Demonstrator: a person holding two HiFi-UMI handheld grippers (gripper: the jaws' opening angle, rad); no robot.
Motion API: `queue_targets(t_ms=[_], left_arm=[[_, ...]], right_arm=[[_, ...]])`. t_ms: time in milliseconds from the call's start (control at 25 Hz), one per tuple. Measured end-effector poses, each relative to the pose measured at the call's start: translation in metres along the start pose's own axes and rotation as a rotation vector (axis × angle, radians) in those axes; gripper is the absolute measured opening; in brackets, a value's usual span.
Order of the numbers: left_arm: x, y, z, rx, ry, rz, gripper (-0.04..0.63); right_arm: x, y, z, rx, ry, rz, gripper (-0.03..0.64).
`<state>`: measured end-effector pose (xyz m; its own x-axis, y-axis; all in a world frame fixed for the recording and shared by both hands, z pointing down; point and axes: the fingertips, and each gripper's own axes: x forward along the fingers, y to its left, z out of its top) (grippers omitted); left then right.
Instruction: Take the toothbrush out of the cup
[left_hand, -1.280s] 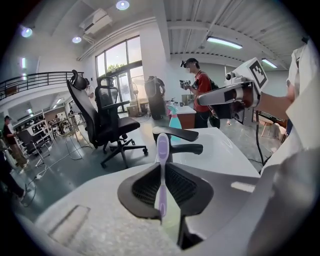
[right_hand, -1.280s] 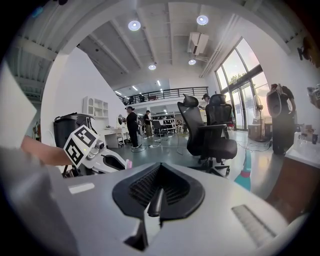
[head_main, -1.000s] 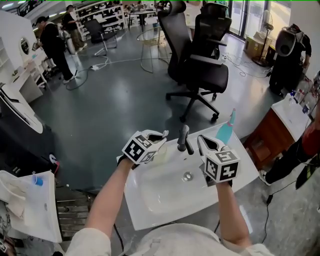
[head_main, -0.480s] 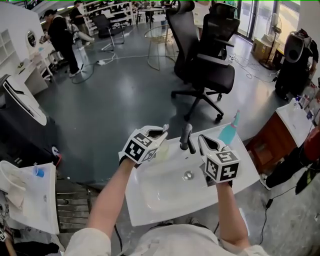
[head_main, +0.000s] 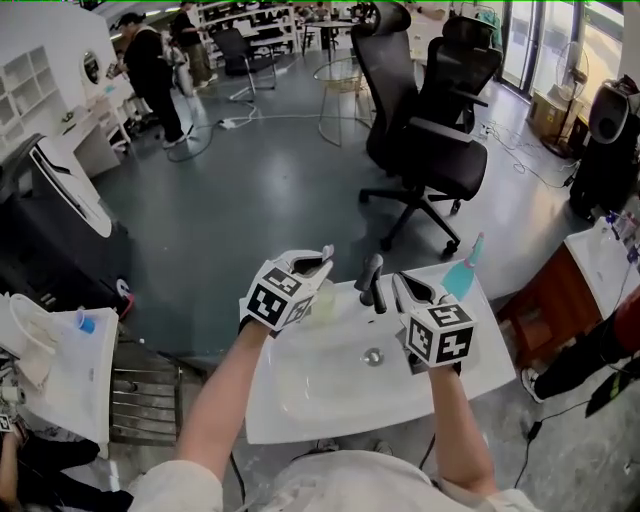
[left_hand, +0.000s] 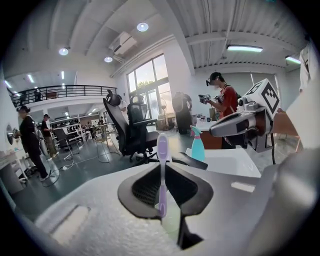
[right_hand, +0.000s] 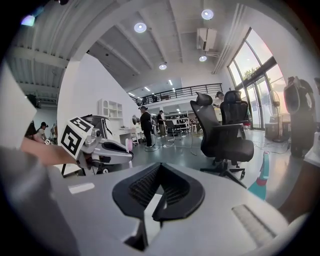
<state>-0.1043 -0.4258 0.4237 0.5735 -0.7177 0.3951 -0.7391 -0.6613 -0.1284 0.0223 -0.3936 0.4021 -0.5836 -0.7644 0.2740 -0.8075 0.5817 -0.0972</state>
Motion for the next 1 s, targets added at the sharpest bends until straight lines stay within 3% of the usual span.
queue_targets(t_ms=[560, 1000], left_arm=[[-0.050, 0.004, 0.022, -0.086, -0.088, 0.283, 0.031], [-0.087, -0.007, 0.002, -0.173, -0.099, 0.440, 0.031]], right_arm=[[-0.003, 0.012, 0.002, -0.026, -0.011, 0.149, 0.003], [-0.008, 0.023, 0.002, -0.037, -0.015, 0.225, 0.003]])
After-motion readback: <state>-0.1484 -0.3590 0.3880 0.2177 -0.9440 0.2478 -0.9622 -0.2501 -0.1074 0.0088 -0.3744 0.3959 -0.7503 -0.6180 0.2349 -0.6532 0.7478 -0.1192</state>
